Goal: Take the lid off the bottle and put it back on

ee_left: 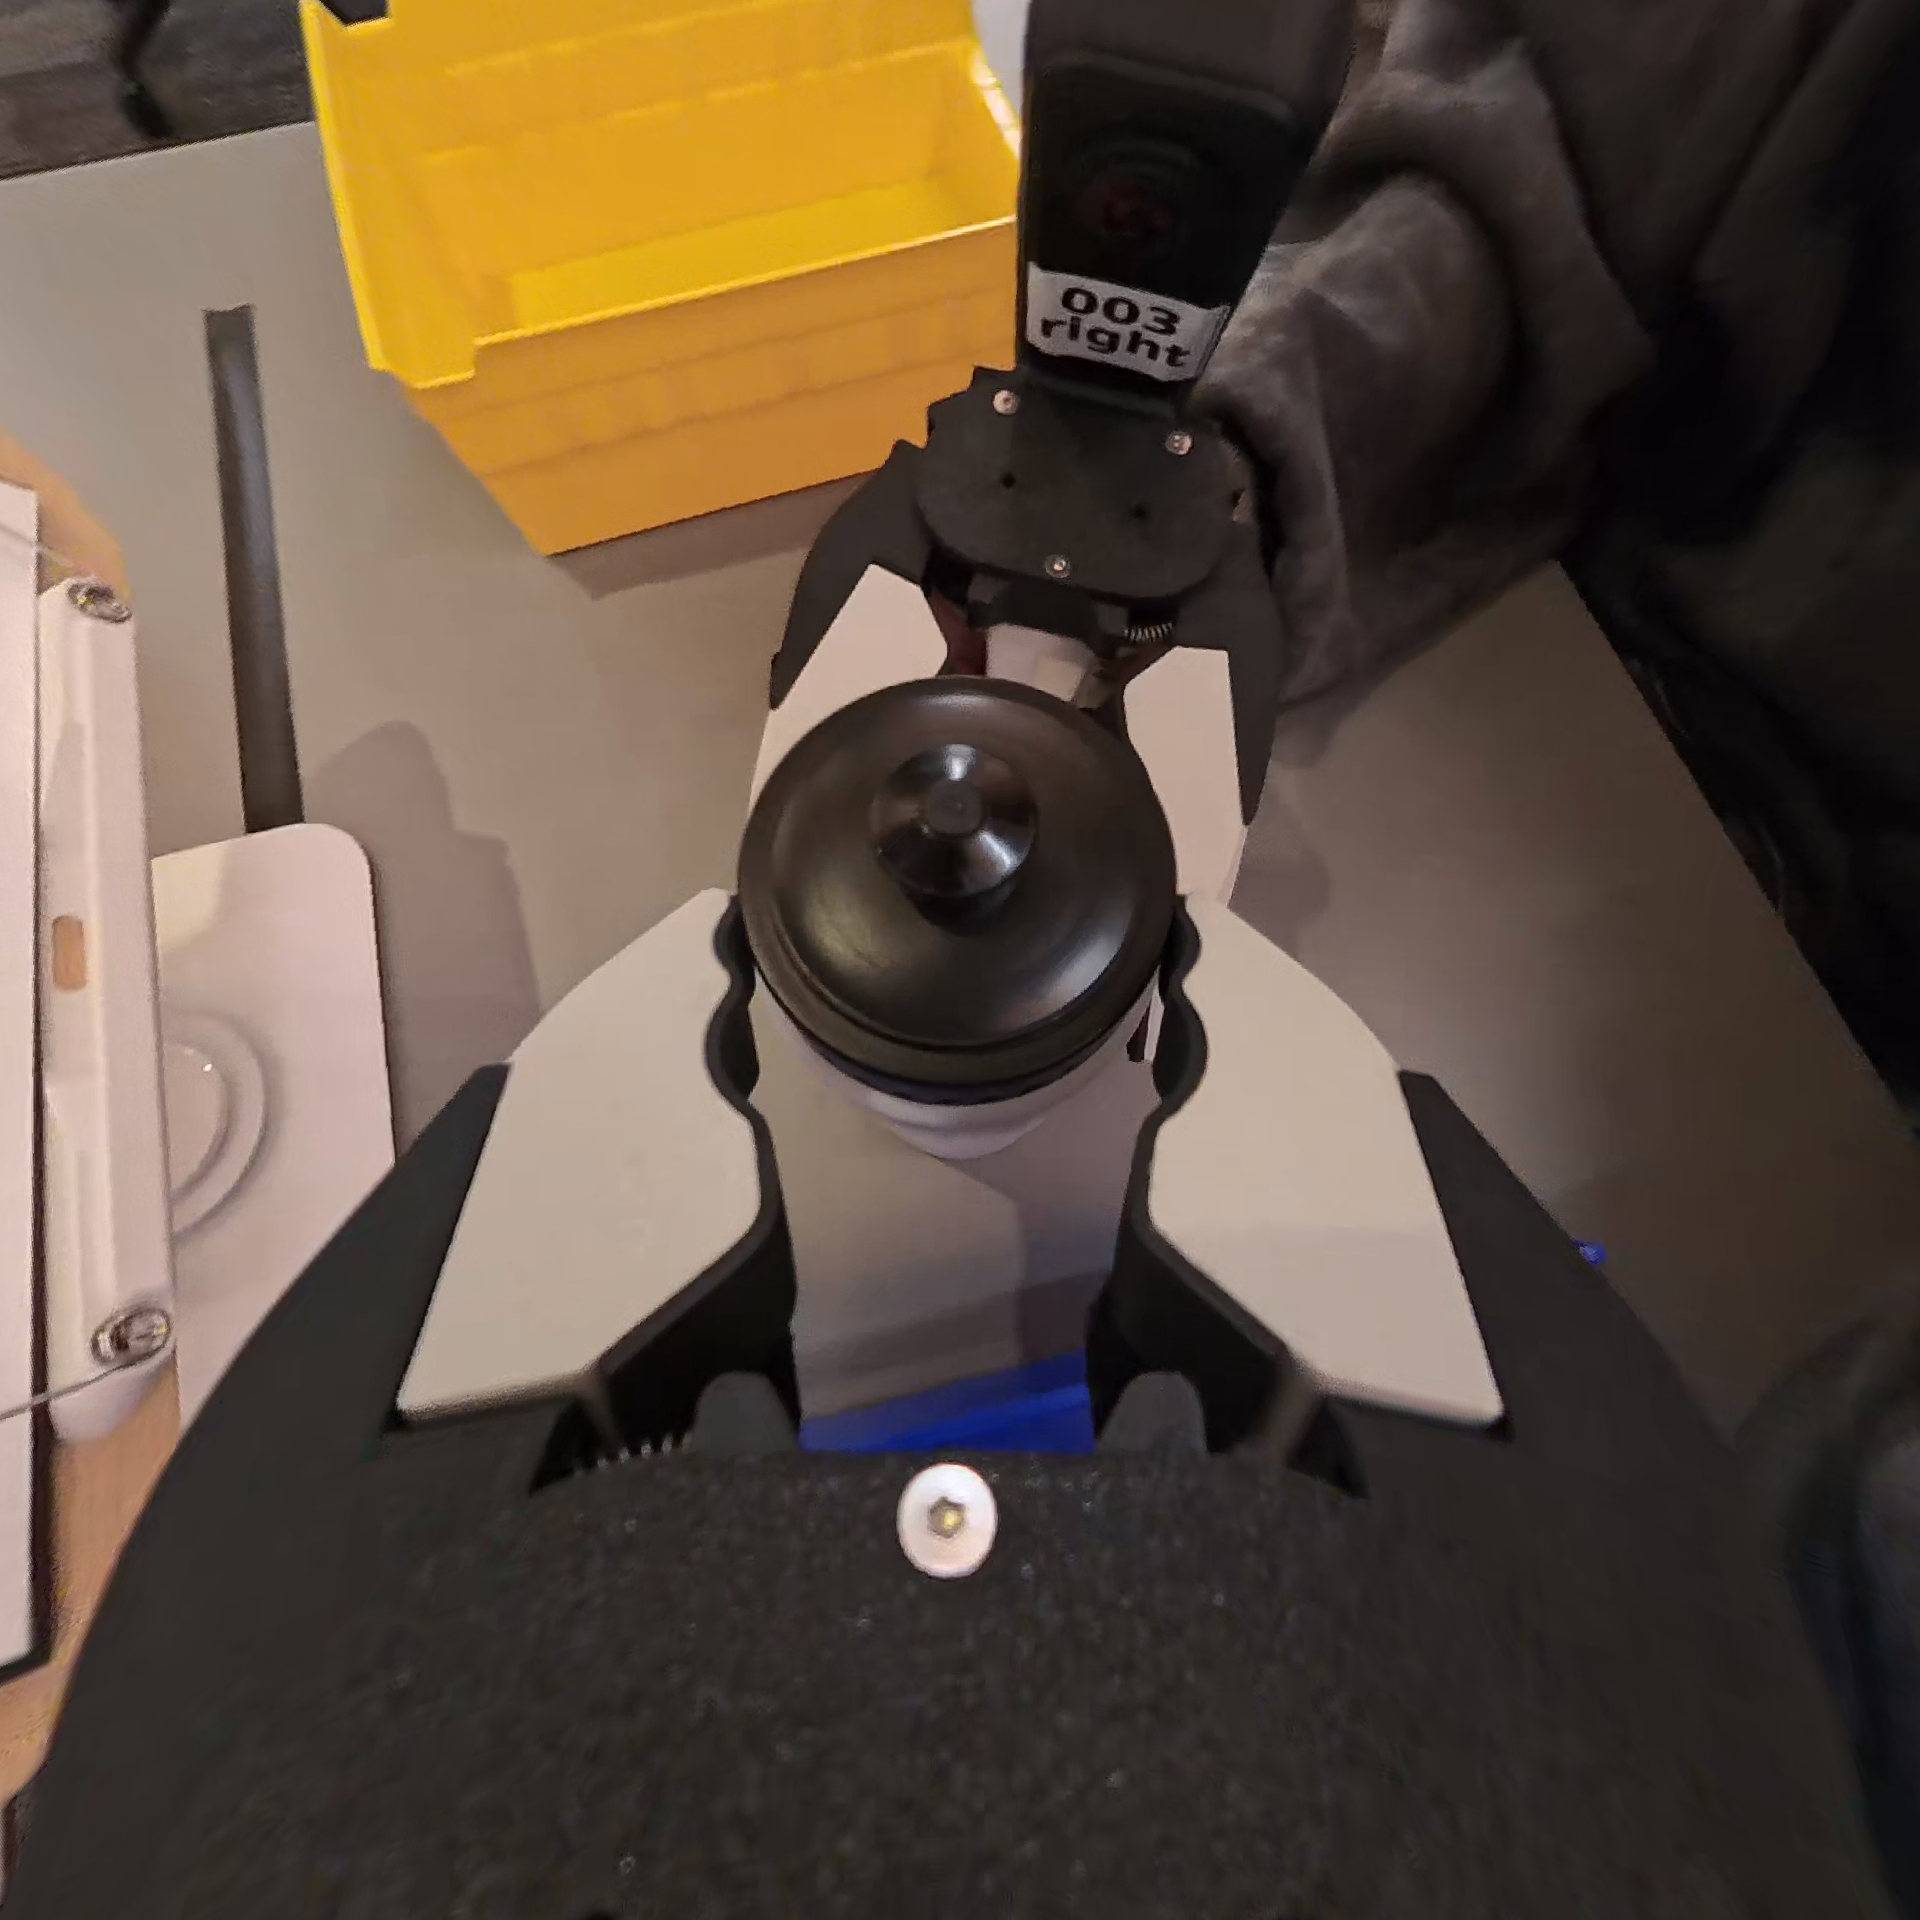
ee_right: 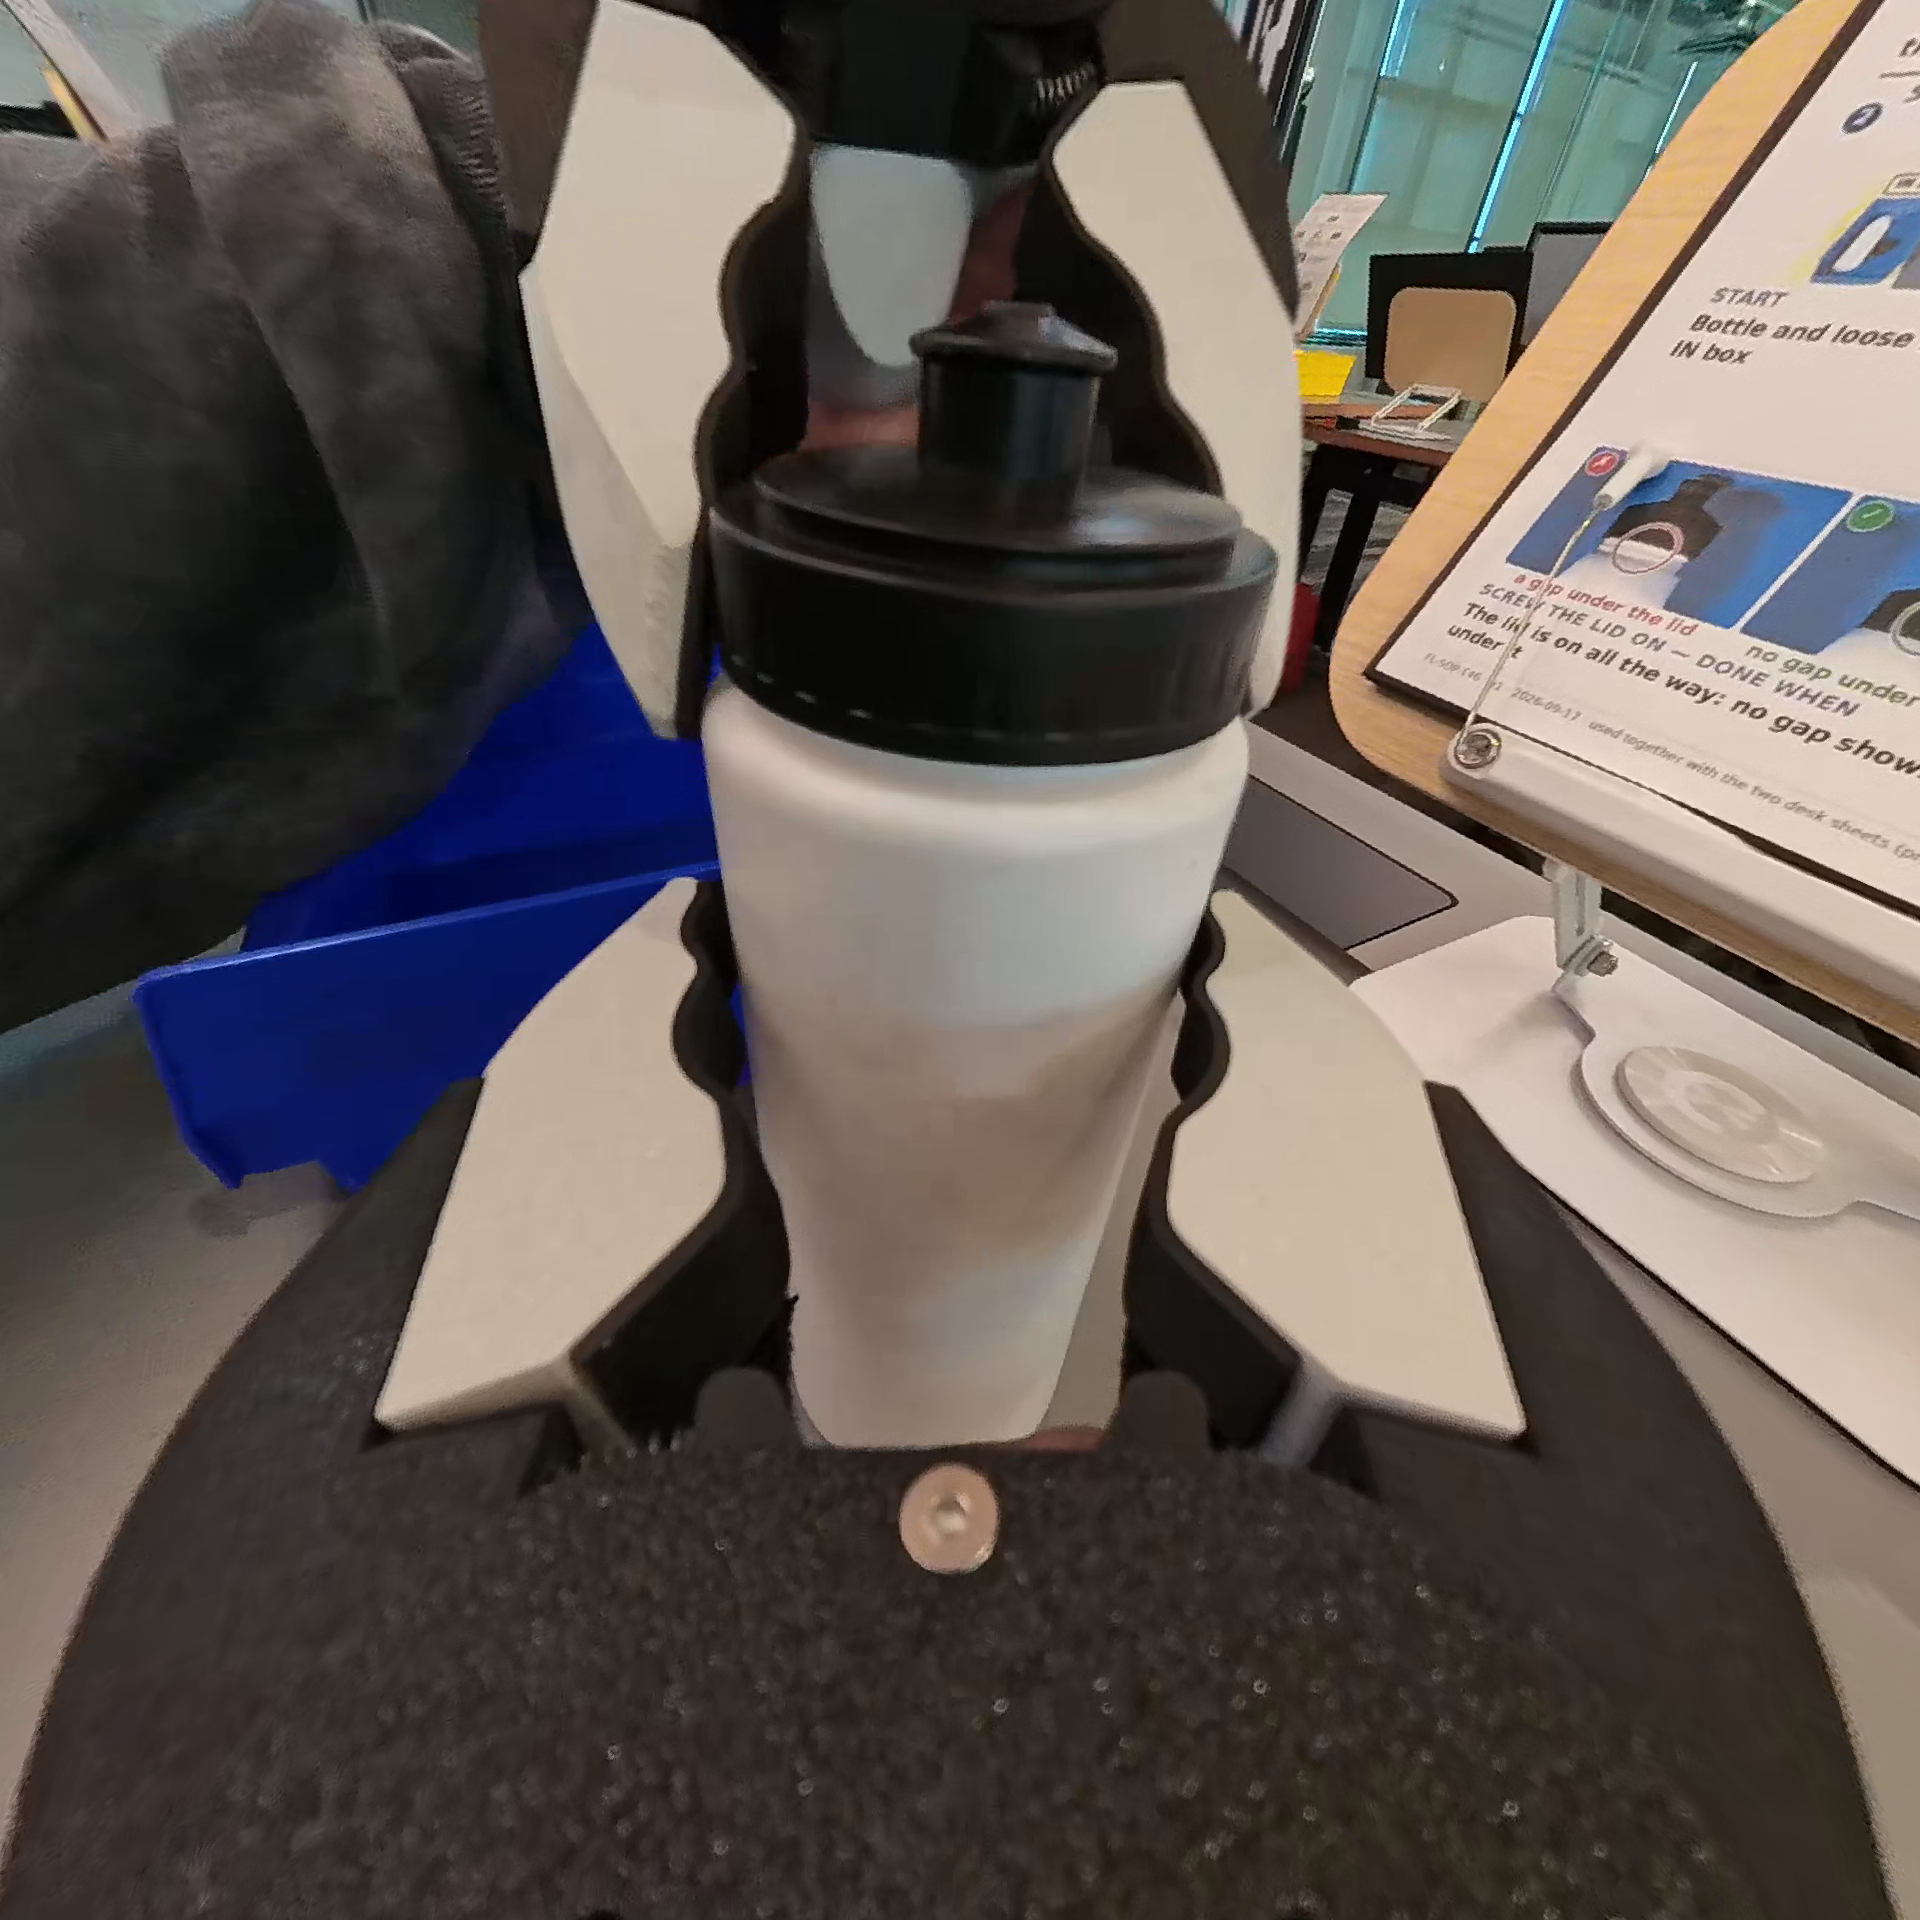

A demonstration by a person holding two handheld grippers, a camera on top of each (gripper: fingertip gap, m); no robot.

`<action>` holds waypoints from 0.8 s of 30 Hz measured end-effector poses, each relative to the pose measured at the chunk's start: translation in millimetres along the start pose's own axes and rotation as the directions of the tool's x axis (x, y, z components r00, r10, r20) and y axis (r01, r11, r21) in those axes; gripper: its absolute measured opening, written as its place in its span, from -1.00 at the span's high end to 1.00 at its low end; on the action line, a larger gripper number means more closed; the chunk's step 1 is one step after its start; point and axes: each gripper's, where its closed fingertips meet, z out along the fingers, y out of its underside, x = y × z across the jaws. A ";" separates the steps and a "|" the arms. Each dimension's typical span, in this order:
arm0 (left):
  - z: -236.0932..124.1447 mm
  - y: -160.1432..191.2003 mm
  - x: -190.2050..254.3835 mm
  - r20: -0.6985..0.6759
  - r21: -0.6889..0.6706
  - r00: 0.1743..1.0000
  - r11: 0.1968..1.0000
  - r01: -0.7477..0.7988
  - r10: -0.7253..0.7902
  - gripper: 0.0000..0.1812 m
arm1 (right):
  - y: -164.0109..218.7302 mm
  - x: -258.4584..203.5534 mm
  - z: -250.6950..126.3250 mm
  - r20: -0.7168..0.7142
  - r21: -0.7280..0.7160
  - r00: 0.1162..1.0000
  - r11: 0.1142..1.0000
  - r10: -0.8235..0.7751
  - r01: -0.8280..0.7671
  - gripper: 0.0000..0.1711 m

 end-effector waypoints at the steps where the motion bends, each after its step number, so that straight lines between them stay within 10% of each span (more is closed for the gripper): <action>1: 0.1 -0.3 -0.1 -0.008 0.002 1.000 1.000 -0.009 0.009 0.17 | 0.1 0.1 0.0 -0.003 -0.001 1.000 1.000 0.000 0.000 0.03; 10: -37.3 -23.1 -13.2 0.287 0.287 0.924 0.943 0.169 -0.253 0.07 | 0.2 1.7 -0.3 -0.014 0.012 1.000 1.000 0.016 -0.015 0.03; 16: -45.5 -47.0 9.0 0.366 0.580 0.698 0.737 0.346 -0.616 0.00 | 0.4 0.4 0.4 -0.033 0.012 0.999 1.000 0.015 -0.014 0.03; 24: -24.8 -40.1 18.0 0.607 0.701 0.271 0.664 0.260 -0.747 -0.03 | 1.6 0.7 -0.3 -0.060 -0.010 0.998 1.000 0.024 -0.024 0.03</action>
